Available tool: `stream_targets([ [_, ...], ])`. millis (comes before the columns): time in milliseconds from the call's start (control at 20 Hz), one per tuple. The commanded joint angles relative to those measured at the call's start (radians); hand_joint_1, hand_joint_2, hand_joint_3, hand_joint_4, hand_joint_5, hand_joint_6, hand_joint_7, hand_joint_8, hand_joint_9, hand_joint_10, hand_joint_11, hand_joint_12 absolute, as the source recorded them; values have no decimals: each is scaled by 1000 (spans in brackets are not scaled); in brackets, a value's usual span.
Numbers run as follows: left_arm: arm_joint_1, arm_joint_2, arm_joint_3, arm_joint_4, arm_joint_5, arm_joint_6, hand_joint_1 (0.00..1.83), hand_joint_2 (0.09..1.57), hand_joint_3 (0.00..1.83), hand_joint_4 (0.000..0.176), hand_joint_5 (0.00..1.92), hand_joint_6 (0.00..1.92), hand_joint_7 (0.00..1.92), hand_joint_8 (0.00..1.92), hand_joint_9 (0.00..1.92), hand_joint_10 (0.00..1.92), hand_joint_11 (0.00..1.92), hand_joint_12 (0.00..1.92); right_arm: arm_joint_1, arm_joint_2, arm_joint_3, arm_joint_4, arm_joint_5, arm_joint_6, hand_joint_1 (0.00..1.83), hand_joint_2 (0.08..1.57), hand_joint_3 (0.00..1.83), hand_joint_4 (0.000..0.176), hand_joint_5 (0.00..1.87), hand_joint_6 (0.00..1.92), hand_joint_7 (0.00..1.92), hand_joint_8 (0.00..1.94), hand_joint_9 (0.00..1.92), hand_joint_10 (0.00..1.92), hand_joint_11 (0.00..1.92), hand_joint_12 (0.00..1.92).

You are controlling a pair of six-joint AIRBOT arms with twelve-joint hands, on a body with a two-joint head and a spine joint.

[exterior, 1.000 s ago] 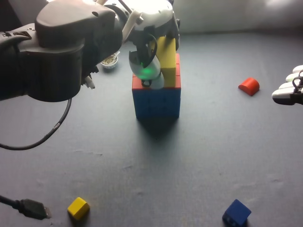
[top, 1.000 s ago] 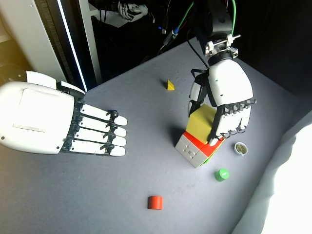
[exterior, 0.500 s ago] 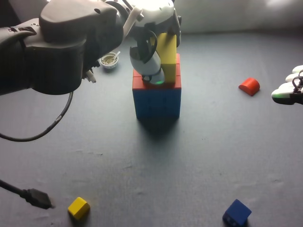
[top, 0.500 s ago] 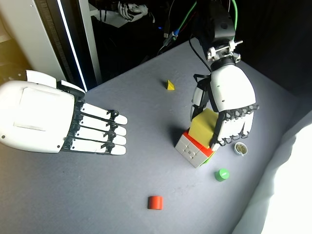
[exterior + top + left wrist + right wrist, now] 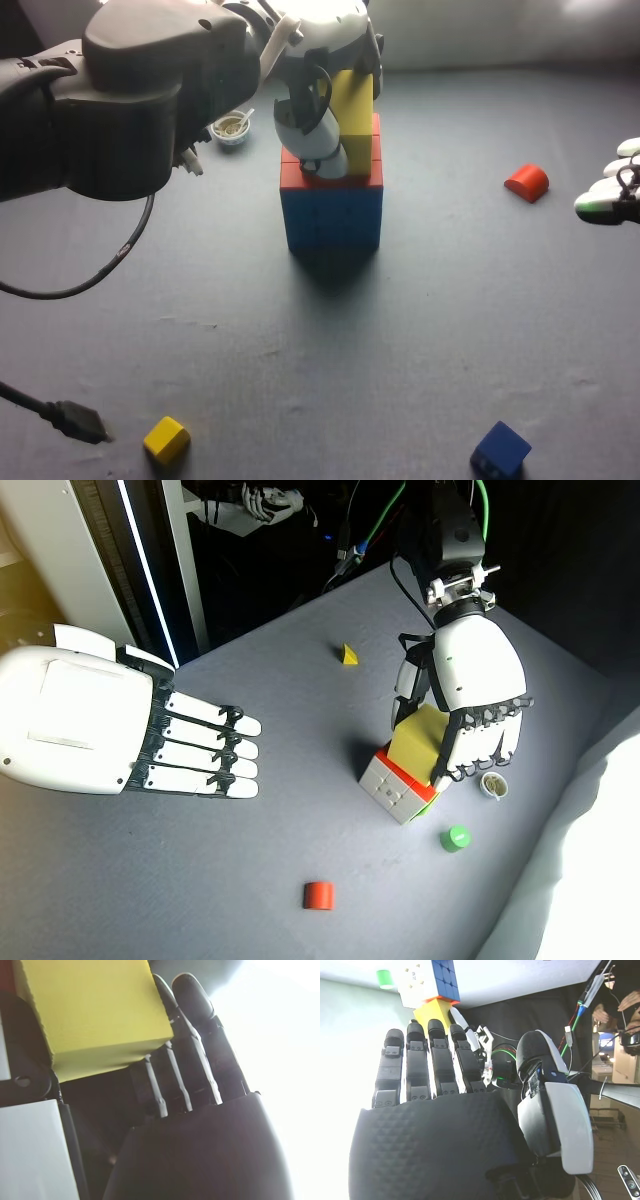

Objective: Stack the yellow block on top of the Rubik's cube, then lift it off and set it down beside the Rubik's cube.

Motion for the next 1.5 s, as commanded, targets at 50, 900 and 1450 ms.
stream_targets([
  [50, 7, 9, 10, 32, -15, 8, 1188, 1099, 6, 0, 687, 445, 830, 543, 686, 728, 224, 1426, 4, 14, 5, 49, 66, 4, 0, 1346, 0, 0, 82, 2, 81, 0, 39, 0, 0, 0],
  [900, 13, 15, 6, 29, -9, 8, 434, 1000, 0, 0, 17, 1, 58, 7, 116, 13, 0, 446, 4, 14, 10, 49, 66, 4, 0, 1364, 3, 0, 112, 11, 114, 8, 68, 8, 0, 0],
  [1450, -15, 97, -23, -6, -9, 48, 315, 921, 2, 0, 0, 0, 0, 0, 0, 0, 0, 131, 14, 12, 10, 50, 65, 44, 0, 1356, 0, 0, 84, 4, 83, 1, 42, 1, 0, 0],
])
